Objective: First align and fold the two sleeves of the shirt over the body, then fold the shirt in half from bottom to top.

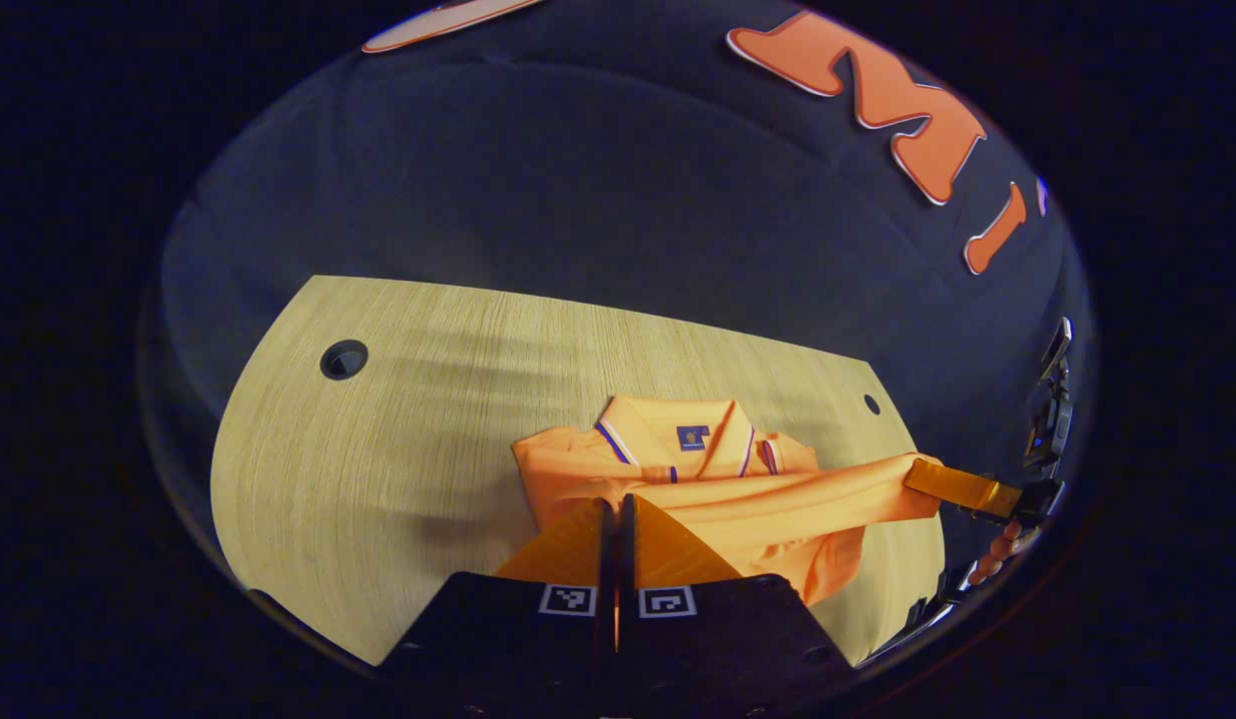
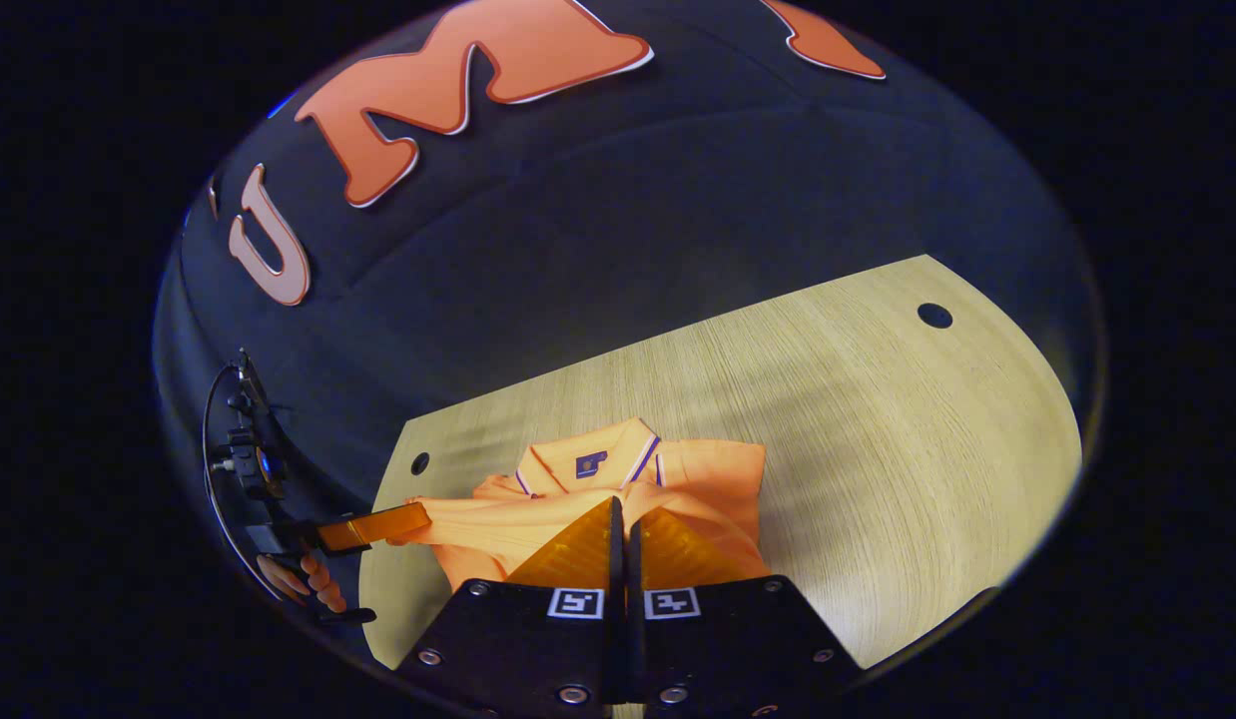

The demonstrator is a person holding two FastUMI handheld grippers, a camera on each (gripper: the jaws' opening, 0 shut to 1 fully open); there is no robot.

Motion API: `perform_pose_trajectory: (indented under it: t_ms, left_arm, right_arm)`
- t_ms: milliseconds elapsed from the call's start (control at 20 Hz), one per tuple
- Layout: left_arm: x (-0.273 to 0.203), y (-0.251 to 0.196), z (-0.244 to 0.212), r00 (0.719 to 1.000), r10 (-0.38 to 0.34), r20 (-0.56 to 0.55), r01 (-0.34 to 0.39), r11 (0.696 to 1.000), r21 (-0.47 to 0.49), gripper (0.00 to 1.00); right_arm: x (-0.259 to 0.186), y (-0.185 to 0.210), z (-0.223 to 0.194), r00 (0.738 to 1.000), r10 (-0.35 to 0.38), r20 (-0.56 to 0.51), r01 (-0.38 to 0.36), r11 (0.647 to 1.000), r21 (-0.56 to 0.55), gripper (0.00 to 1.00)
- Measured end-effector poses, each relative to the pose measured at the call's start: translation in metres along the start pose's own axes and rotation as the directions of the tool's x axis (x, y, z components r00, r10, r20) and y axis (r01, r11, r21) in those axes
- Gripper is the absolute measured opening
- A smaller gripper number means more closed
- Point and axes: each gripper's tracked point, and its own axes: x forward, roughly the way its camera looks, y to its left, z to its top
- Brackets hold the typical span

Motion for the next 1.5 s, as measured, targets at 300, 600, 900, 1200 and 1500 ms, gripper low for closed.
perform_pose_trajectory:
  t_ms: [300, 600, 900, 1200, 1500]
  left_arm:
    - [0.051, 0.009, 0.001, 0.998, 0.001, -0.056, -0.002, 1.000, -0.013, 0.01]
    - [0.069, 0.029, 0.019, 0.996, 0.057, -0.062, -0.057, 0.998, 0.000, 0.07]
    - [0.033, 0.035, 0.033, 0.992, 0.119, 0.032, -0.119, 0.993, -0.009, 0.99]
    - [-0.045, 0.008, 0.019, 0.974, 0.172, 0.145, -0.173, 0.985, -0.010, 0.99]
    - [-0.135, -0.030, -0.010, 0.940, 0.215, 0.266, -0.218, 0.976, -0.018, 0.99]
  right_arm:
    - [0.053, -0.016, 0.004, 0.996, -0.070, -0.058, 0.071, 0.997, 0.013, 0.01]
    - [0.078, -0.027, 0.024, 0.990, -0.108, -0.090, 0.115, 0.990, 0.077, 0.06]
    - [0.038, -0.036, 0.044, 0.993, -0.120, 0.022, 0.119, 0.992, 0.034, 0.98]
    - [-0.040, -0.035, 0.035, 0.995, -0.052, 0.084, 0.053, 0.999, -0.013, 0.98]
    - [-0.121, -0.018, 0.017, 0.986, 0.037, 0.162, 0.002, 0.973, -0.233, 0.98]
